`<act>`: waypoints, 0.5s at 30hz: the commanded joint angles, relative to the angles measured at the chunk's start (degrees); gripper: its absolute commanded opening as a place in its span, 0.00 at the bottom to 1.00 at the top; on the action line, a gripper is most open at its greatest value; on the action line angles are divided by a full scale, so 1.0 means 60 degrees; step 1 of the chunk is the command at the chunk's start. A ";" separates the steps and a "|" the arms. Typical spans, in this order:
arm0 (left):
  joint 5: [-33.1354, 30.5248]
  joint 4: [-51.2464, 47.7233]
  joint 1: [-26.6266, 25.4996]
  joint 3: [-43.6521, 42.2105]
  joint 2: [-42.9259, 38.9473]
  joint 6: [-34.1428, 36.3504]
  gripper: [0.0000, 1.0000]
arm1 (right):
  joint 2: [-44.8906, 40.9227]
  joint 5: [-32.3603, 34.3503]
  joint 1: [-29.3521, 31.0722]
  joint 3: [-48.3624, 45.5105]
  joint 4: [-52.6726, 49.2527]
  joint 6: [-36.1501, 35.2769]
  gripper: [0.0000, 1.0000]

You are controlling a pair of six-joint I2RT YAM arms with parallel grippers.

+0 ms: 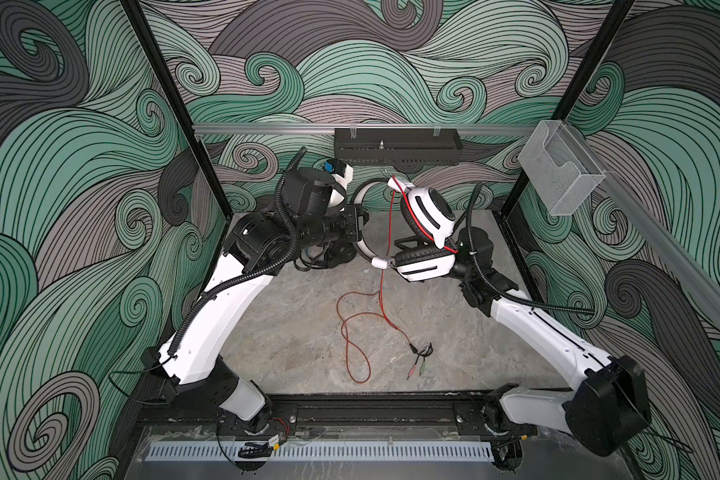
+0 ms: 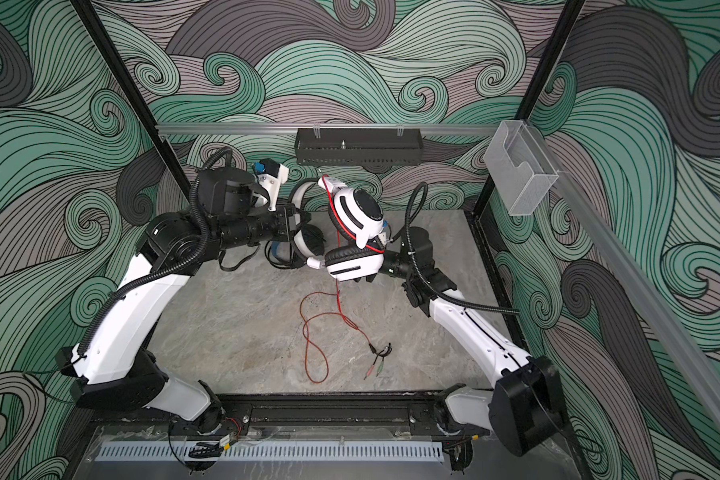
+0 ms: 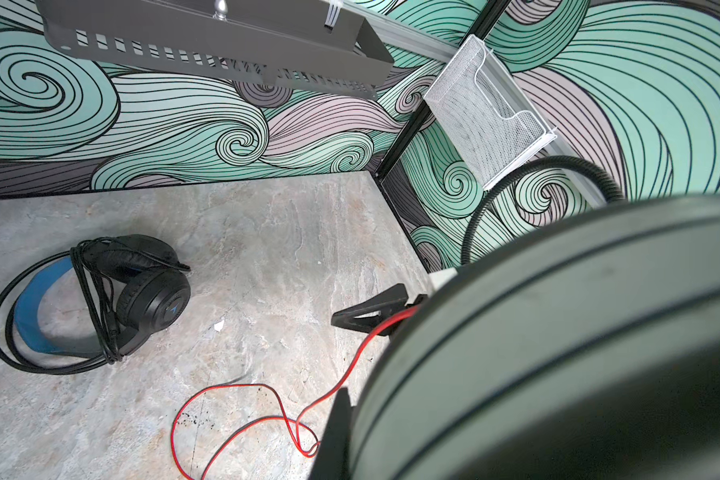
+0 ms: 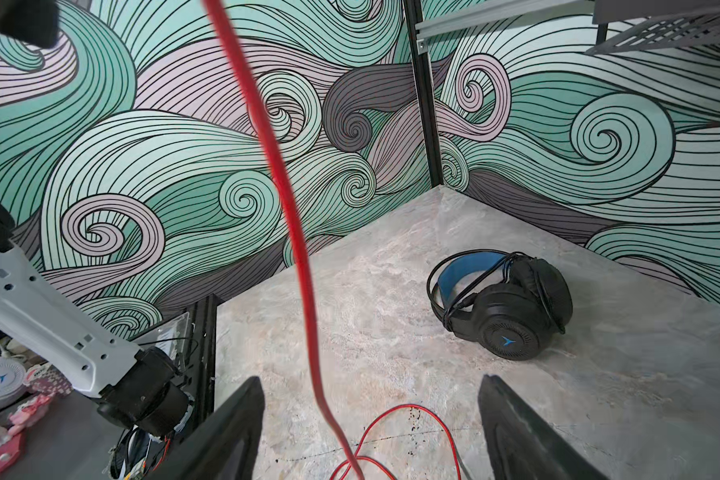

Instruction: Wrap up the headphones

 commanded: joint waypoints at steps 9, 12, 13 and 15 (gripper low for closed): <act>0.0372 0.0593 0.0125 0.0716 0.0185 -0.0612 0.00 | 0.1172 -0.1003 0.0487 0.0690 0.1580 0.1160 0.62; 0.0369 0.0810 0.0325 0.0696 0.0141 -0.0876 0.00 | 0.1174 -0.0941 0.0589 0.0533 0.1498 0.1129 0.49; 0.0378 0.0928 0.0400 0.0688 0.0123 -0.0965 0.00 | 0.1153 -0.0901 0.0625 0.0463 0.1483 0.1129 0.47; 0.0391 0.1194 0.0517 0.0703 0.0107 -0.1109 0.00 | 0.1101 -0.0841 0.0719 0.0287 0.1448 0.1094 0.44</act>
